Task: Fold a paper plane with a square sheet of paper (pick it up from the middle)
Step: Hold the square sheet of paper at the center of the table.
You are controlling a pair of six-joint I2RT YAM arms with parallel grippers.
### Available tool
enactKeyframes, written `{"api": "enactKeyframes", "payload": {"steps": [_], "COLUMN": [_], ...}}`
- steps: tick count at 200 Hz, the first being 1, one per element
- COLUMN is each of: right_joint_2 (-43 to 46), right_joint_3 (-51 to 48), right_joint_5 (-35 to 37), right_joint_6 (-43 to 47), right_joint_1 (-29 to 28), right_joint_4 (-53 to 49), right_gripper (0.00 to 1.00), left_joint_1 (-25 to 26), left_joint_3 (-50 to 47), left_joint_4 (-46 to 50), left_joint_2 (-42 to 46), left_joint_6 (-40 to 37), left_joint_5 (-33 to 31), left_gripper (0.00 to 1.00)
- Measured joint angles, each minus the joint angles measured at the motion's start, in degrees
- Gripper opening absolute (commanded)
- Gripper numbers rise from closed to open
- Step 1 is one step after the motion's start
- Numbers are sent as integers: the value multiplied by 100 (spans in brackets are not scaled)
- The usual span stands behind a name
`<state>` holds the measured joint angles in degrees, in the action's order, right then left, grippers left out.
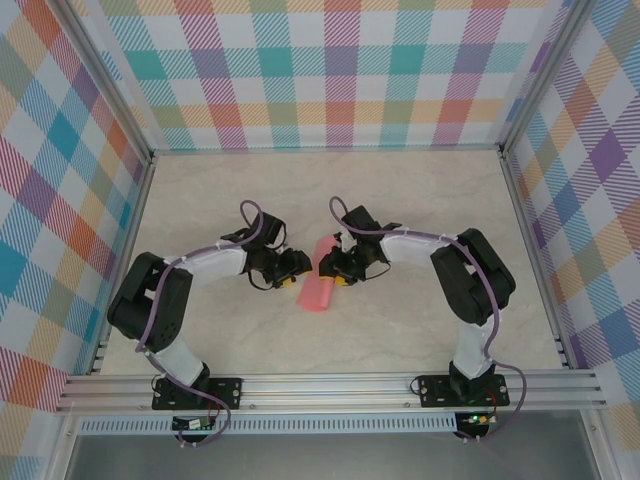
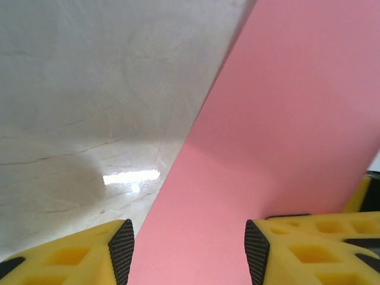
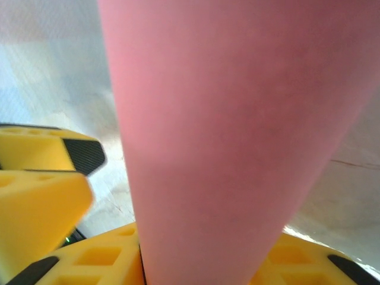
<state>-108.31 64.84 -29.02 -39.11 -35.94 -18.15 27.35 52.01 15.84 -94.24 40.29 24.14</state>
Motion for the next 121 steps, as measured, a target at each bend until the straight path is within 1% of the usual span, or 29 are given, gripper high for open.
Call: {"api": "enactKeyframes", "payload": {"steps": [33, 63, 90, 100, 112, 121], "right_joint_2": [-273, -431, -503, -503, -503, -503], "right_joint_3": [494, 743, 892, 933, 953, 951], "right_joint_5": [-374, -660, -699, -651, -529, -409], "right_joint_6": [824, 1325, 1521, 1550, 1528, 1453], "right_joint_1": [28, 33, 35, 44, 66, 70], "right_joint_4": [-531, -776, -1054, -1134, -1200, -1241], "right_gripper": [37, 39, 47, 55, 58, 62], "left_joint_1": [0, 0, 0, 0, 0, 0], "left_joint_3": [-275, -461, -616, -638, -656, -660], "left_joint_4": [120, 229, 227, 221, 223, 221], "left_joint_2": [503, 804, 999, 1008, 1008, 1008], "left_joint_6": [94, 258, 385, 404, 413, 428], "left_joint_5": [-380, -658, -769, -776, -776, -776], "left_gripper": [55, 57, 58, 58, 58, 58]}}
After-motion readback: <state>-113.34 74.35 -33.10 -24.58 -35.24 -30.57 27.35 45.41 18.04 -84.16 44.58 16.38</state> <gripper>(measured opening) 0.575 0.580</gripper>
